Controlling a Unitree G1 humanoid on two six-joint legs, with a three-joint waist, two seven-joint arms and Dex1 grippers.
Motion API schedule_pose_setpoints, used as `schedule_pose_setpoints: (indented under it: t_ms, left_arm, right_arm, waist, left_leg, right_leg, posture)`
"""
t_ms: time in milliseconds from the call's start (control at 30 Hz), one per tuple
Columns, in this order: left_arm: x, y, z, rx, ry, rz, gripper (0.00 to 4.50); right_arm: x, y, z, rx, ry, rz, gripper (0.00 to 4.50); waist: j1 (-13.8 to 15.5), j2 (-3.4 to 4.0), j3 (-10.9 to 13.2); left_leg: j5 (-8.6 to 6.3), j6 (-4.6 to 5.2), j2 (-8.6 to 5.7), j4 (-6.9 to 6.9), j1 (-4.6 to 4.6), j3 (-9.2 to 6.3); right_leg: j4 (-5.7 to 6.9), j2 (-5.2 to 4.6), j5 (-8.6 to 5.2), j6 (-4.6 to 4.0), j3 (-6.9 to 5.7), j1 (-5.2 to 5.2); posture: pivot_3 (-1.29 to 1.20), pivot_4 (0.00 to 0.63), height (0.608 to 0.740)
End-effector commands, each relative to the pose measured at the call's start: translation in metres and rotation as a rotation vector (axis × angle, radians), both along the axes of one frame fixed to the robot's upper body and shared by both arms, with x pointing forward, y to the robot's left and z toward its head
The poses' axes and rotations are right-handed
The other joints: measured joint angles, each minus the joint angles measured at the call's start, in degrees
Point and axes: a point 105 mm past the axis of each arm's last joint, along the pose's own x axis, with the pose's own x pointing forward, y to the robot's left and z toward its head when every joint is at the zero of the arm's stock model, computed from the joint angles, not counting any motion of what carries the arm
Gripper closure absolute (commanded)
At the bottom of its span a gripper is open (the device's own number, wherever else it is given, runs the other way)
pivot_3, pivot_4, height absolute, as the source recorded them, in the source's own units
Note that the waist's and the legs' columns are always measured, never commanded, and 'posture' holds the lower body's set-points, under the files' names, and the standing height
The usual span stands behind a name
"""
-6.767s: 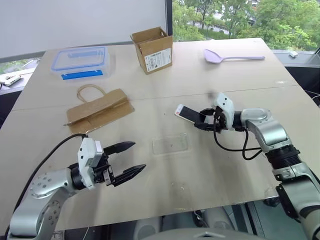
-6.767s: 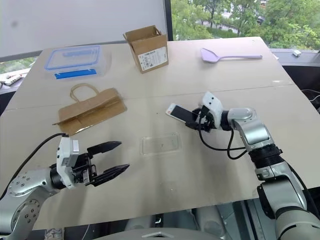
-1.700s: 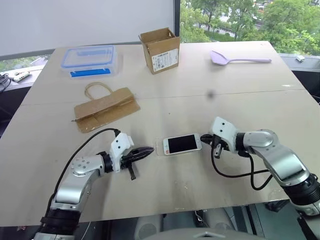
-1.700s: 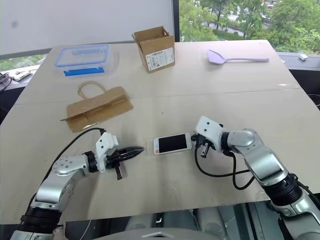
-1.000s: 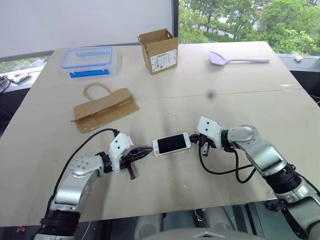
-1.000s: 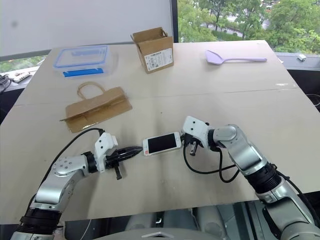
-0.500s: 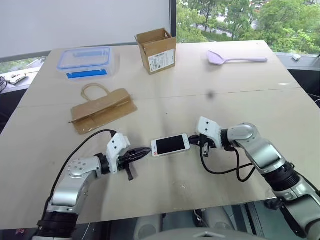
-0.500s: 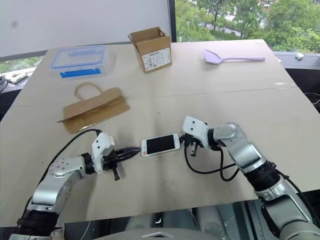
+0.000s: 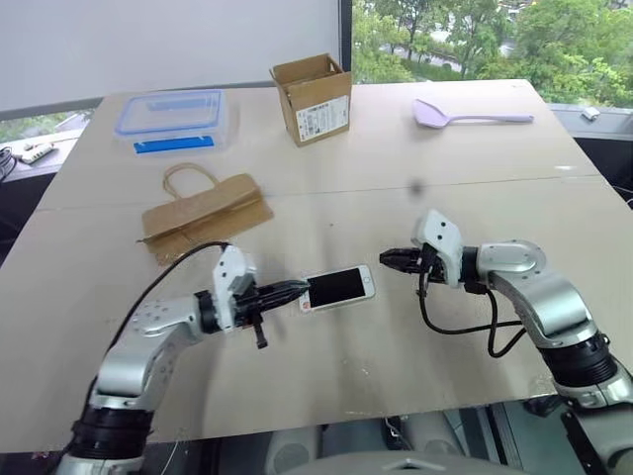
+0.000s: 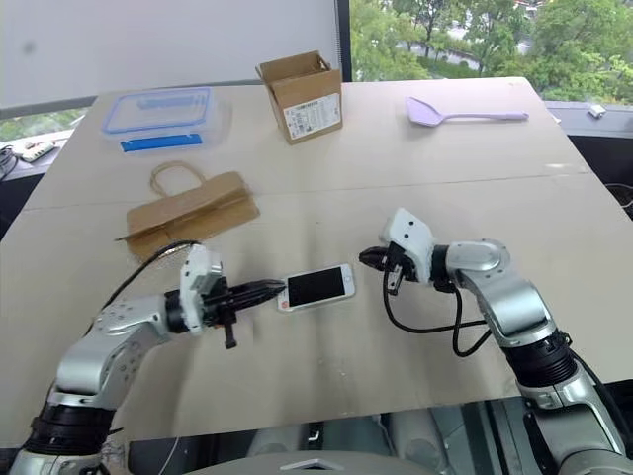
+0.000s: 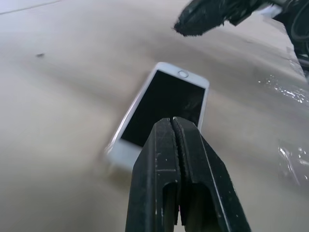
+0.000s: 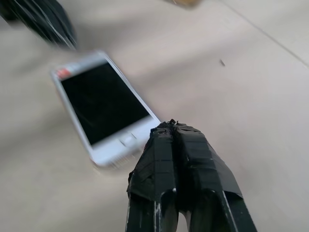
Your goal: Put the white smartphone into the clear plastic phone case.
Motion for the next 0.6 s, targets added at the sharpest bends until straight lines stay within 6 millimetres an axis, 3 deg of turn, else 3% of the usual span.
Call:
schedule_pose_setpoints:
  t_ms: [33,133,233,433,600]
  left_arm:
    - [0.002,-0.006,-0.007,0.055,-0.010,-0.004,4.46]
    - [0.002,-0.005,-0.011,0.072,-0.004,-0.002,4.46]
    - [0.001,-0.003,-0.016,0.084,-0.001,0.007,4.46]
    - [-0.003,-0.004,-0.020,0.092,-0.006,0.014,4.46]
    - [-0.006,-0.002,-0.023,0.099,-0.009,0.029,4.46]
  right_arm:
    - [-0.006,0.014,0.004,0.009,-0.014,0.051,4.50]
    - [-0.006,0.021,-0.001,-0.004,0.000,0.063,4.50]
    - [-0.002,0.023,-0.018,-0.074,0.035,0.060,4.50]
    - [-0.004,0.014,-0.052,-0.215,0.108,0.066,4.50]
    - [-0.007,0.014,-0.069,-0.253,0.210,0.046,4.50]
  waist:
    - [-0.2,0.00,0.0]
    - [-0.2,0.00,0.0]
    - [-0.1,0.00,0.0]
    - [0.0,-0.04,-0.1]
    - [0.0,-0.05,-0.2]
  left_leg:
    - [0.00,0.00,0.00,0.00,0.01,0.00]
    - [0.00,0.00,0.02,-0.03,0.01,-0.02]
    - [0.00,0.00,0.02,-0.03,0.00,-0.03]
    - [0.00,0.00,0.00,-0.01,0.06,0.00]
    - [0.00,0.00,0.01,-0.01,0.23,-0.01]
  right_leg:
    - [0.02,0.02,0.01,0.01,0.01,0.00]
    - [0.02,0.03,0.02,0.01,0.01,-0.02]
    - [0.01,0.02,0.01,-0.01,0.01,-0.01]
    - [0.00,-0.02,-0.01,-0.03,0.02,0.04]
    - [0.01,-0.03,-0.02,-0.04,0.02,0.16]
  posture:
    - [0.00,0.150,0.740]
    - [0.00,0.150,0.740]
    - [0.00,0.150,0.740]
    - [0.00,0.150,0.740]
    - [0.00,0.150,0.740]
